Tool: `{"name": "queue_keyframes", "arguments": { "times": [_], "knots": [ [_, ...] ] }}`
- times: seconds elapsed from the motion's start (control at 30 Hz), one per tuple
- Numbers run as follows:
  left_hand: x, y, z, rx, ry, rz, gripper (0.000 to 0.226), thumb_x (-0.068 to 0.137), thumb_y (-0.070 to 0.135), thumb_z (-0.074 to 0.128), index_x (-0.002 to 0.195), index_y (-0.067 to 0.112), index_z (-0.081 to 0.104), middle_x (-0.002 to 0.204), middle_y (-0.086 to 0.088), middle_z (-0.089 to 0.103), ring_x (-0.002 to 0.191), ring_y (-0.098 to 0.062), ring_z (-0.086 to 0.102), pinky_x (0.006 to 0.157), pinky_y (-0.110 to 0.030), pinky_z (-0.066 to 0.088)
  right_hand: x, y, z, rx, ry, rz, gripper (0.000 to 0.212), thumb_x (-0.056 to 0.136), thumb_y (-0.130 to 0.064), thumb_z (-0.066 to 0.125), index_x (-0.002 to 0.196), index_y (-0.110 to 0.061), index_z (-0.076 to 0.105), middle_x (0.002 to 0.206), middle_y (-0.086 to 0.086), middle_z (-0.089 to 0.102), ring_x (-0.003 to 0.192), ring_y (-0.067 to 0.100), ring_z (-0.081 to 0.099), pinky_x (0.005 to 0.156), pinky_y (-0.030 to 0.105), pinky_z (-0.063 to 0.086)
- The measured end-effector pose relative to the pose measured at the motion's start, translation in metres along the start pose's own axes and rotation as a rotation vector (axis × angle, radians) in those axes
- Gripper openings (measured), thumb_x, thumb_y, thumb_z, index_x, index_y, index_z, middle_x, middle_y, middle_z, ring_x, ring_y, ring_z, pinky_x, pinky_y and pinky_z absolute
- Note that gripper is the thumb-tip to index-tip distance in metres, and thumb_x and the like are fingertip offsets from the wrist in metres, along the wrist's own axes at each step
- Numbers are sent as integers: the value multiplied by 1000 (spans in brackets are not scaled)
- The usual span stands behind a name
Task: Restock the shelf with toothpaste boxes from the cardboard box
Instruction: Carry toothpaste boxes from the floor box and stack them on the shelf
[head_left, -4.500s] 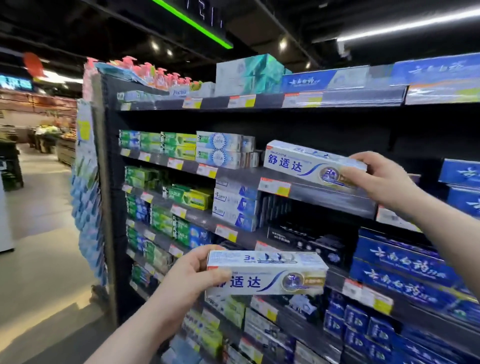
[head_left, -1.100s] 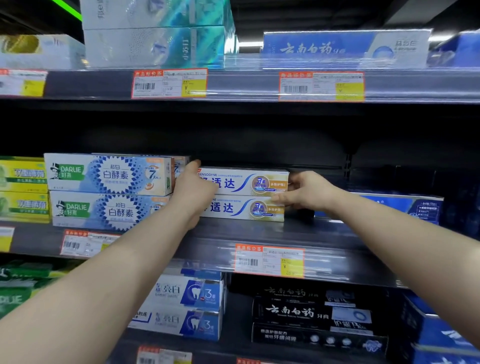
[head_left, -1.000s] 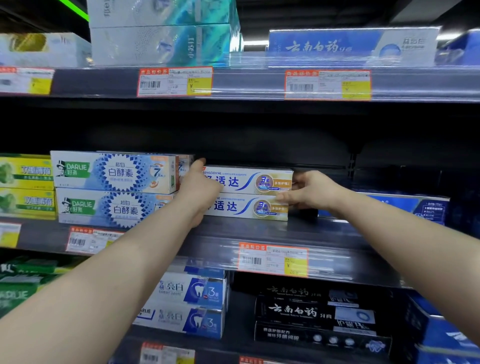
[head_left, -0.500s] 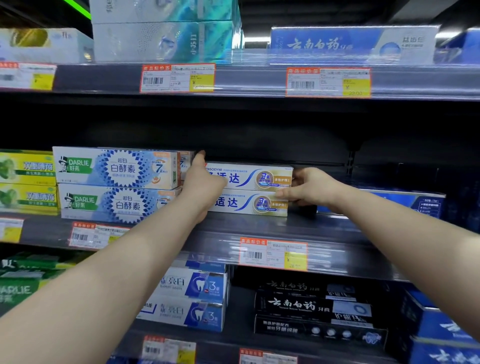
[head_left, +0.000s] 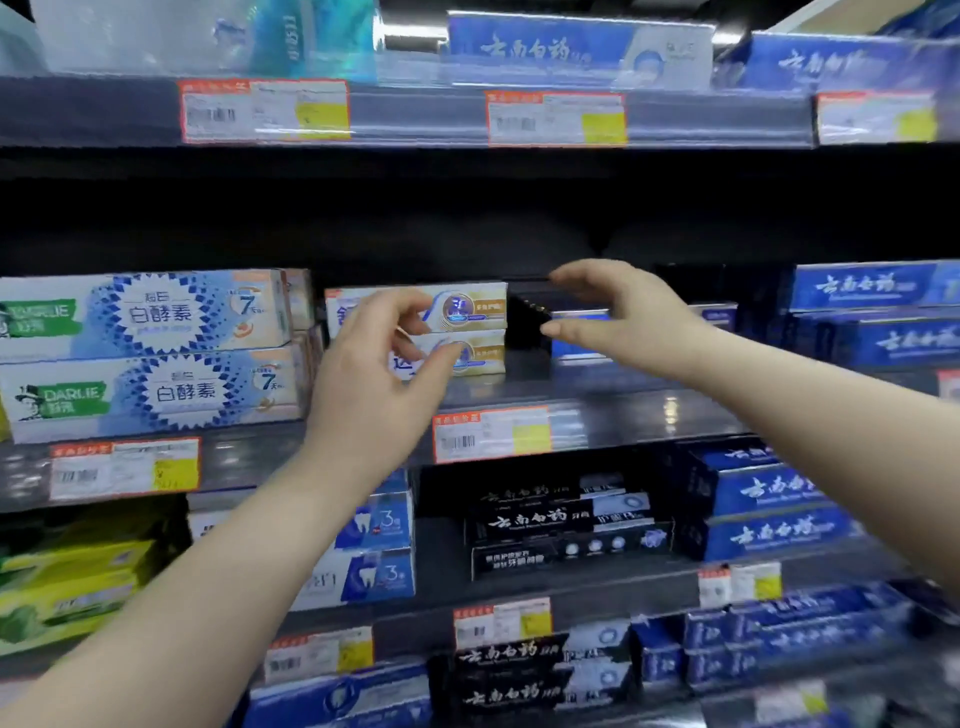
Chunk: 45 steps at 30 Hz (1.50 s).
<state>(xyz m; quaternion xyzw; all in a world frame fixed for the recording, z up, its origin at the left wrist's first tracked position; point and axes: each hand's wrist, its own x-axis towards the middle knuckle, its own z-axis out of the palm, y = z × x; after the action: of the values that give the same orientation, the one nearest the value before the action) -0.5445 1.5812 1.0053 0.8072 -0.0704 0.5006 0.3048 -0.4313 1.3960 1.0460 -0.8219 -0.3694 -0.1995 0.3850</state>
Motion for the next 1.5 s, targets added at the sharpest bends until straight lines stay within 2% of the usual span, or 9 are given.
{"name": "queue_keyframes", "arguments": {
  "times": [0.1,0.23,0.33,0.43,0.73,0.83,0.93,1.3,1.5],
  "knots": [
    [-36,11,14,-230,-153,-15,22,67,42,59,88,43,54,80,11,58,66,5,53,63,-3,39,-50,0,-12,-65,58,54,48,78,-28,70,123,-18,55,118,-5,56,107,4,50,90,12,35],
    [-84,11,50,-268,-346,-16,18,72,37,65,89,31,64,85,17,59,76,10,56,66,-2,39,-125,19,-24,-158,-9,227,46,78,-30,69,121,-18,55,111,-11,56,106,0,49,87,4,36],
    [-110,13,82,-218,-515,-145,23,77,22,72,98,19,66,90,9,59,83,-4,60,74,-19,47,-180,38,-35,-223,-55,355,47,79,-30,69,122,-17,56,112,-9,55,106,2,50,94,16,37],
    [-138,37,118,-164,-713,-212,28,80,27,69,106,18,63,100,1,57,91,-16,58,78,-29,43,-241,58,-60,-241,-31,506,49,77,-29,71,122,-16,56,116,-3,59,105,4,52,97,20,39],
    [-234,176,235,-82,-1145,-92,43,83,42,61,119,18,58,122,-1,59,113,-19,55,91,-27,40,-440,117,-174,-299,-56,838,56,76,-32,72,126,-16,52,123,4,59,114,13,54,103,29,40],
    [-282,238,282,-66,-1268,-113,43,85,43,57,122,20,55,125,0,55,116,-18,53,92,-29,42,-516,136,-221,-309,-52,959,56,76,-29,72,126,-15,51,124,4,58,114,10,52,97,13,32],
    [-327,295,324,-74,-1359,-132,36,85,44,57,113,22,57,115,-1,57,114,-22,56,87,-31,44,-587,151,-267,-341,-65,1088,58,78,-32,70,129,-17,48,127,4,56,119,13,50,93,13,29],
    [-419,453,440,-48,-1514,-33,47,83,47,58,119,17,59,124,-1,62,110,-20,59,92,-30,48,-757,176,-390,-357,17,1427,63,80,-43,63,135,-23,39,137,2,46,126,18,44,106,32,37],
    [-461,539,523,-72,-1570,92,42,83,40,62,114,11,61,117,-7,65,107,-23,59,88,-27,44,-822,222,-451,-363,66,1533,65,81,-46,62,137,-23,37,141,0,43,129,16,42,106,33,36]
  ]
}}
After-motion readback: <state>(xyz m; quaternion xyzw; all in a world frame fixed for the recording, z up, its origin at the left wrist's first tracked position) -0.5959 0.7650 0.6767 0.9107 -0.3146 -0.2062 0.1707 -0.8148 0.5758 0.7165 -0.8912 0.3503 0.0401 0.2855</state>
